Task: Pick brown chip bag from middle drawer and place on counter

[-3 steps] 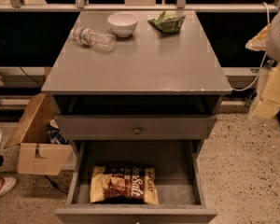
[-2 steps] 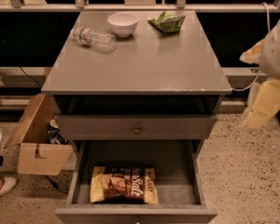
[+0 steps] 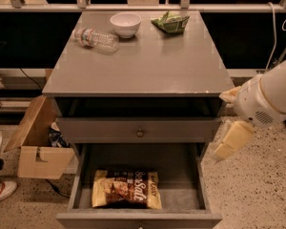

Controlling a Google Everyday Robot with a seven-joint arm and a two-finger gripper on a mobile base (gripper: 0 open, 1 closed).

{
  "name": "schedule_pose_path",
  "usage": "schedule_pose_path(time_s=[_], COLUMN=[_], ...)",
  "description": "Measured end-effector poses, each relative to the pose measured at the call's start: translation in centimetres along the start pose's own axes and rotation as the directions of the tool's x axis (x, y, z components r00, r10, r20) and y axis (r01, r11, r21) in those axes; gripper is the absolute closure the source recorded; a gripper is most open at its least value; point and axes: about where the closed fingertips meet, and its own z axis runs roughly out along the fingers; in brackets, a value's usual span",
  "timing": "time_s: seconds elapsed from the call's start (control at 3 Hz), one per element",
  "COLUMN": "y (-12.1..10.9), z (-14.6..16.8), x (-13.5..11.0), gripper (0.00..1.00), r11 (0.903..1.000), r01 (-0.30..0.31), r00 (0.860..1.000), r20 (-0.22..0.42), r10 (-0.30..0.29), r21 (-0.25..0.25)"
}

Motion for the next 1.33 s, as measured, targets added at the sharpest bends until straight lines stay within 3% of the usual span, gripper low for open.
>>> schedule_pose_path(time_s=[0.33,0.67,1.33], y=[1.2,1.2,3.4], z=[3.9,3.9,14.3], x=[-0.5,-0.5,0.5], gripper=[0.0,0.0,0.0], r11=[0.9989,0.9989,0.9946], r01=[-0.036,-0.036,-0.034], r00=[0.994,0.994,0.991], r20=[0.102,0.102,0.126], r10=[0.039,0.039,0.046], r21=[-0.029,-0.029,-0.098])
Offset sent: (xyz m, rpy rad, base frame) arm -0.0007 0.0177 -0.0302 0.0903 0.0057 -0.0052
